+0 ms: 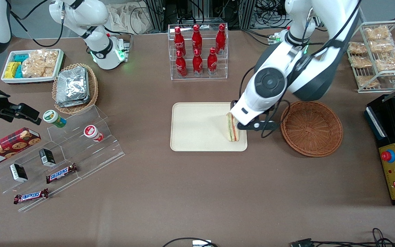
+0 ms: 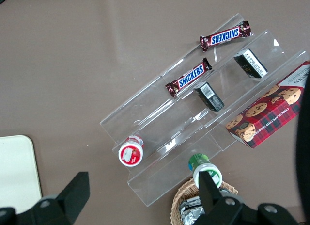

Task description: Place sandwich from basket to tray

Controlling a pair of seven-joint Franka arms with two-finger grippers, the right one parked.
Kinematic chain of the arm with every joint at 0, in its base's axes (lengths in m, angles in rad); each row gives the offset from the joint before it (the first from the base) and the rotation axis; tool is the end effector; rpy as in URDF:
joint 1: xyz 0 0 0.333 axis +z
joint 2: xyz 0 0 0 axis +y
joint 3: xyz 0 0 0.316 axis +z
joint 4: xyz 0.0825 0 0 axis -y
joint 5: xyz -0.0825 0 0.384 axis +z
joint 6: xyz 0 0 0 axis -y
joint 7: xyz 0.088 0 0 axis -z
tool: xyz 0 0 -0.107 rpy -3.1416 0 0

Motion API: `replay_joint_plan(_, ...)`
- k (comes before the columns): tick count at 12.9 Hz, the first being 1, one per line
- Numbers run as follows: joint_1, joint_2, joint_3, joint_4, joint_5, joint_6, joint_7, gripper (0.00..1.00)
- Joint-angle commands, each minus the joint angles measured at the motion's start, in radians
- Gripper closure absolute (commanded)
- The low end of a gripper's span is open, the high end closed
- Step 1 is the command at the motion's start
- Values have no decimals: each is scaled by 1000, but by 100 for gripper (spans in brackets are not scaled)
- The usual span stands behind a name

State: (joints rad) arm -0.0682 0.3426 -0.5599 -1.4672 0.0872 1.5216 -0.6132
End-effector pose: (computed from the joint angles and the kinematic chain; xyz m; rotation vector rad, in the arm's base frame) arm 0.5357 -0.3209 0.4914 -3.0577 0.0244 0.3798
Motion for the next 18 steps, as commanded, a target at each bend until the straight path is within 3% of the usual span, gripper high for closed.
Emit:
replay_joint_plan(1, 77, -95, 3, 56, -6, -80, 26, 0)
replay_joint_plan(3, 128, -189, 30, -2, -9, -71, 134, 0)
replay_joint_plan(6, 85, -316, 240, -114, -46, -17, 281, 0)
replay_joint_plan(8, 12, -460, 418, -319, -90, 122, 384, 0)
replay_joint_plan(10, -56, -496, 546, -358, -93, 138, 432, 0)
replay_joint_plan(14, -56, -397, 563, -132, -79, -65, 425, 0)
replay_joint_plan(18, -50, -378, 564, -99, -113, -75, 429, 0)
